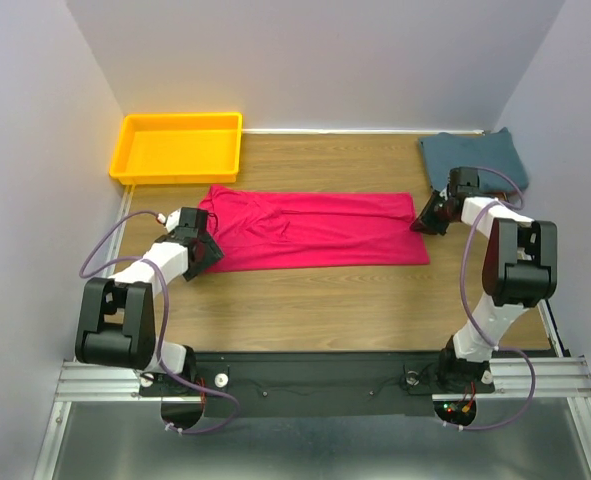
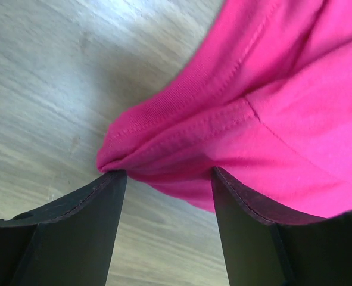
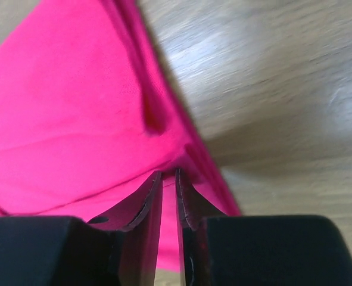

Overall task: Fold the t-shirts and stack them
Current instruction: Fold the tshirt

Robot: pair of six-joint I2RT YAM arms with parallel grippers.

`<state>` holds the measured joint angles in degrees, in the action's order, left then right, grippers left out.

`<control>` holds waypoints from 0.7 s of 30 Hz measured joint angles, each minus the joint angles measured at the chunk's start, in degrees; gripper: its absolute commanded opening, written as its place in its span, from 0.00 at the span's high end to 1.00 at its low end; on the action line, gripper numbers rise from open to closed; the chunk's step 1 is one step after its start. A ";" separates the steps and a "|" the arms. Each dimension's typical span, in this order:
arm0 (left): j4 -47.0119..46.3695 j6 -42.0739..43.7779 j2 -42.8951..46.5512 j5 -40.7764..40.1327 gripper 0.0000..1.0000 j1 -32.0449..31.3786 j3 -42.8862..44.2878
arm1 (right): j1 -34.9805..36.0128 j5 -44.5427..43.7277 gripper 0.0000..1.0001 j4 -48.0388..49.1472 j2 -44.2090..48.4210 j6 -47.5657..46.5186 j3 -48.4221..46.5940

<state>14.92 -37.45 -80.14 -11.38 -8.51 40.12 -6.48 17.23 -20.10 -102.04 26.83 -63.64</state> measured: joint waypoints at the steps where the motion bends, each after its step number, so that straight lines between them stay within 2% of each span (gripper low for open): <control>1: -0.39 -0.02 -0.24 0.24 0.30 0.37 0.00 | 0.00 -0.50 0.81 0.07 -0.61 0.00 -0.24; 11: -3.72 -0.04 -0.90 2.64 0.29 5.90 -0.37 | 0.11 -5.22 0.80 0.42 -4.07 0.42 -2.19; 16: -3.41 0.94 -0.31 3.13 0.20 6.01 -0.37 | 0.22 -5.66 0.76 0.17 -2.84 -1.09 -2.16; 20: -1.92 3.23 1.97 3.65 0.06 5.62 -0.22 | 2.38 -6.14 0.72 -0.85 1.07 -3.93 -2.16; 21: -1.55 3.78 2.49 3.65 0.06 5.38 -0.02 | 3.39 -6.19 0.71 -0.92 1.97 -4.52 -2.16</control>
<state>13.37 -33.67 -77.65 -7.73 -3.14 40.10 -3.09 11.05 -21.02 -100.07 22.31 -65.80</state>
